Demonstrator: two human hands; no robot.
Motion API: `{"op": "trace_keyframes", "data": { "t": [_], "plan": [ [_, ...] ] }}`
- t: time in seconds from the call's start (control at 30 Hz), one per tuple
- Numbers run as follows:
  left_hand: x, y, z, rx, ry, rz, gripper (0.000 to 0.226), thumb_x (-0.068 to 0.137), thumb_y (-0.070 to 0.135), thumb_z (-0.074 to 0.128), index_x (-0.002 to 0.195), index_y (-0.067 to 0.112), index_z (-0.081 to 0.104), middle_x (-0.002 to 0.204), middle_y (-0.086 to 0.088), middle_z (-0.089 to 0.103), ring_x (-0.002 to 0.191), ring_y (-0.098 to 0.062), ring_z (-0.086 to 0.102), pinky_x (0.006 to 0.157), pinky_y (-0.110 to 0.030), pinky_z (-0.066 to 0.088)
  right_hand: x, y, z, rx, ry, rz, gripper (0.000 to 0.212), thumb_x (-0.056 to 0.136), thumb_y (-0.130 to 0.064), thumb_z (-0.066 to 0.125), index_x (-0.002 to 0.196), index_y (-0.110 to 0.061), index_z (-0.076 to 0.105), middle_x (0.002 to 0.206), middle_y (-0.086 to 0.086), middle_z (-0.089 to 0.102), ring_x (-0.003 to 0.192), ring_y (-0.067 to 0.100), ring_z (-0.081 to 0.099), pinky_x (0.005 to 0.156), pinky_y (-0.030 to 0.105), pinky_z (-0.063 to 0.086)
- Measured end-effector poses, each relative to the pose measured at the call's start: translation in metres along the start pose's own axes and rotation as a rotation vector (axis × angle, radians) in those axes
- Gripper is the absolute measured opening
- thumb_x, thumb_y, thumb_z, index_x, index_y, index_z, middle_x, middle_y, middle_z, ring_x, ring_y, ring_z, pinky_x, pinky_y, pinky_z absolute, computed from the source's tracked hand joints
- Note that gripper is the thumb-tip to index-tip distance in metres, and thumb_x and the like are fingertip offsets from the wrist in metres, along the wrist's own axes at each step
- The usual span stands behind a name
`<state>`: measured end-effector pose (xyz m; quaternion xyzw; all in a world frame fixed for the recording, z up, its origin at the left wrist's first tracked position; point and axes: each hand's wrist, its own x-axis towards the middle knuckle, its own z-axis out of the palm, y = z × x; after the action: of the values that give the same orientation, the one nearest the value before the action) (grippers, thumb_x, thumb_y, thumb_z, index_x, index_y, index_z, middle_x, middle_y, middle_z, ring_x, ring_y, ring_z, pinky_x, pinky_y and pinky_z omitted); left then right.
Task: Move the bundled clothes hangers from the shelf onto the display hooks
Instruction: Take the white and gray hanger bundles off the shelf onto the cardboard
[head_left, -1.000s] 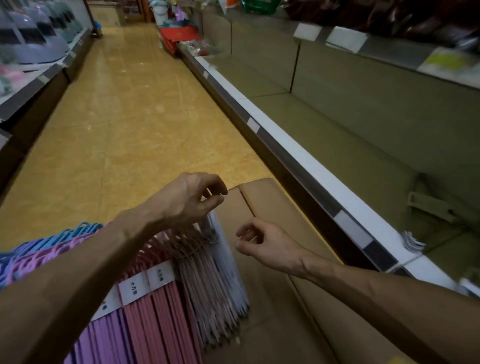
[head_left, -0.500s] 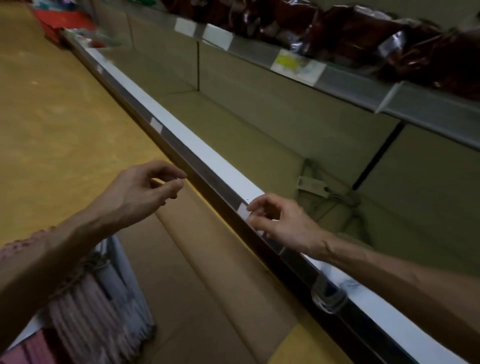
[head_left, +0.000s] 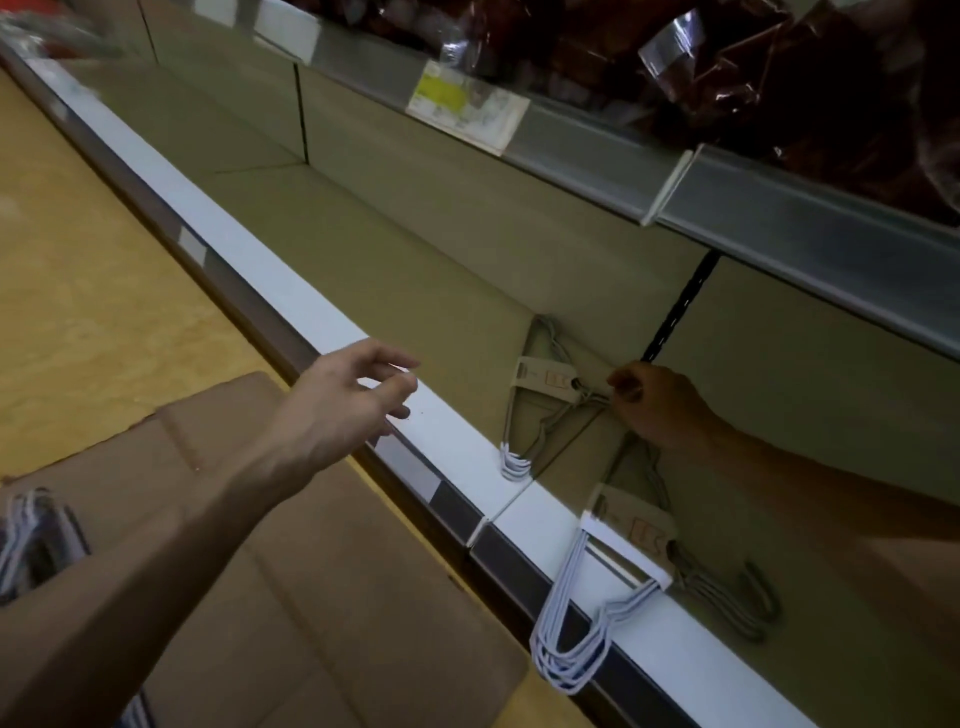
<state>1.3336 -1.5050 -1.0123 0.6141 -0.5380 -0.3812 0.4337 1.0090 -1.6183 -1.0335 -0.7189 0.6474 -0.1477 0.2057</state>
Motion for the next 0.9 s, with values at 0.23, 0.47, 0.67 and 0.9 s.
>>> {"op": "trace_keyframes", "data": {
  "t": [0.23, 0.47, 0.67, 0.9],
  "plan": [
    [0.027, -0.001, 0.037, 0.03, -0.069, -0.019, 0.017, 0.097, 0.03, 0.059, 0.113, 0.029, 0.065, 0.103, 0.01, 0.066, 0.08, -0.003, 0.071, 0.064, -0.021, 0.057, 0.041, 0.024, 0.016, -0.28, -0.1, -0.068, 0.052, 0.093, -0.022, 0.065, 0.143, -0.016, 0.051, 0.14, 0.011, 0.057, 0.127, 0.035, 0.051, 0.105, 0.043, 0.046],
    [0.04, -0.002, 0.052, 0.0, -0.077, -0.051, 0.018, 0.097, 0.026, 0.059, 0.115, 0.023, 0.064, 0.103, 0.004, 0.066, 0.085, -0.011, 0.072, 0.071, -0.027, 0.061, 0.057, 0.021, 0.033, -0.389, -0.115, -0.099, 0.037, 0.094, -0.025, 0.064, 0.13, -0.013, 0.061, 0.125, 0.015, 0.063, 0.117, 0.039, 0.054, 0.093, 0.047, 0.052],
    [0.038, -0.008, 0.047, 0.03, -0.093, -0.063, 0.019, 0.098, 0.028, 0.058, 0.116, 0.025, 0.063, 0.105, 0.007, 0.065, 0.084, -0.008, 0.072, 0.072, -0.027, 0.061, 0.046, 0.022, 0.026, -0.296, -0.064, -0.124, 0.035, 0.094, -0.019, 0.065, 0.127, -0.007, 0.06, 0.12, 0.017, 0.06, 0.118, 0.036, 0.051, 0.094, 0.051, 0.049],
    [0.018, -0.008, 0.016, 0.033, -0.055, -0.09, 0.016, 0.098, 0.029, 0.058, 0.113, 0.028, 0.065, 0.104, 0.006, 0.067, 0.082, -0.007, 0.072, 0.069, -0.026, 0.059, 0.021, -0.01, 0.019, -0.217, 0.028, -0.221, 0.036, 0.093, -0.017, 0.068, 0.126, -0.004, 0.061, 0.116, 0.016, 0.062, 0.115, 0.034, 0.047, 0.091, 0.046, 0.045]
  ]
}}
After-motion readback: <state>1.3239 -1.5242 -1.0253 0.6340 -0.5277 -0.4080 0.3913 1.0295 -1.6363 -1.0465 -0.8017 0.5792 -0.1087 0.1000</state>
